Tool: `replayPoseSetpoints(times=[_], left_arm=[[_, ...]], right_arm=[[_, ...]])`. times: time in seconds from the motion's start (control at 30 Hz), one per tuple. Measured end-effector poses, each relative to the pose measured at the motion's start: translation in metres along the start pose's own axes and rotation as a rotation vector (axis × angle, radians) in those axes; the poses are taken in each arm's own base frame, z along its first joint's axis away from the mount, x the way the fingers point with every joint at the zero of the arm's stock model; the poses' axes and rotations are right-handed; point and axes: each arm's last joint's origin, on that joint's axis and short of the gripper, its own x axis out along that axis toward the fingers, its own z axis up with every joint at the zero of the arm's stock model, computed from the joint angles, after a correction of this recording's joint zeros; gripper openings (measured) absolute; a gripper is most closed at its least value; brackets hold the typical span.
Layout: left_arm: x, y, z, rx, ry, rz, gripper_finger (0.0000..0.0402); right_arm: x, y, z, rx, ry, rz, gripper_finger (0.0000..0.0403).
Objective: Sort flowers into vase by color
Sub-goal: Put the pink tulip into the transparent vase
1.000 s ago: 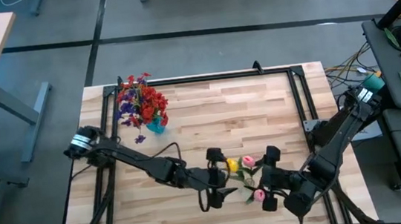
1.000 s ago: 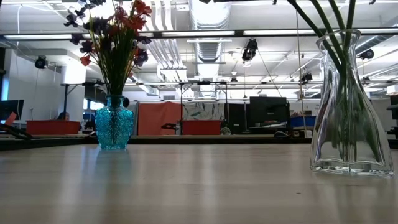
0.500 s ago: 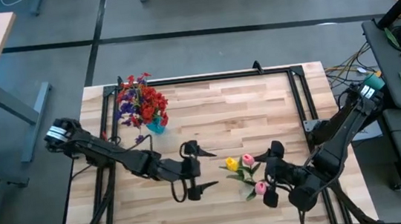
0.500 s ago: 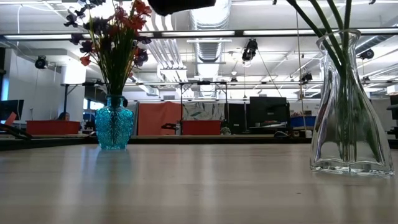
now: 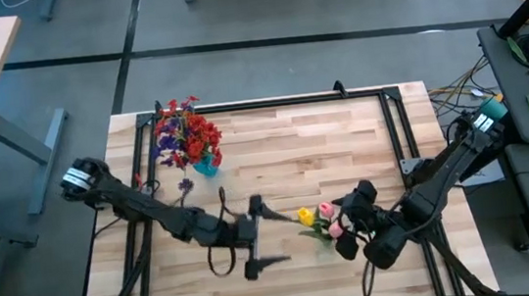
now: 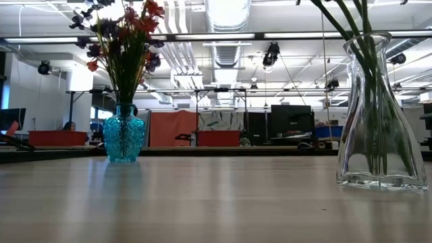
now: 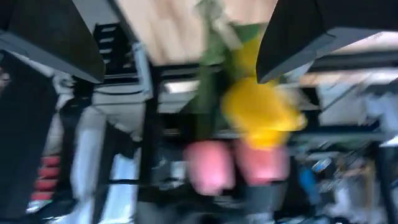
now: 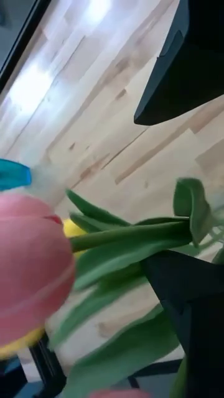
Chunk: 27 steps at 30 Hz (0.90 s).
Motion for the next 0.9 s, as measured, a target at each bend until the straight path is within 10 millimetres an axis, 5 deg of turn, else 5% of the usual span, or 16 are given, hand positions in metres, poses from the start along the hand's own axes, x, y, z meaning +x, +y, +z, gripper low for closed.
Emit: replayPoseSetpoints(times=[0.13,0.43,0.7,0.9], left_arm=[[0.012,-0.025,-0.02,0.063,-0.082,-0.022,0.04],[0.037,-0.075,-0.024,0.252,0.0,0.172,0.04],[0.072,-0.094,-0.019,0.313,-0.055,0.17,0.0393],[0.088,-0.086,-0.013,0.343,-0.074,0.256,0.0375]], right_arm=[[0.002,-0.001,0.002,0.029,0.001,-0.007,0.0327],[0.005,-0.003,0.004,0.11,0.134,0.029,0.0327],[0.009,-0.001,0.003,-0.034,0.075,-0.001,0.0327],[0.004,0.006,-0.002,-0.104,0.051,0.042,0.0327]])
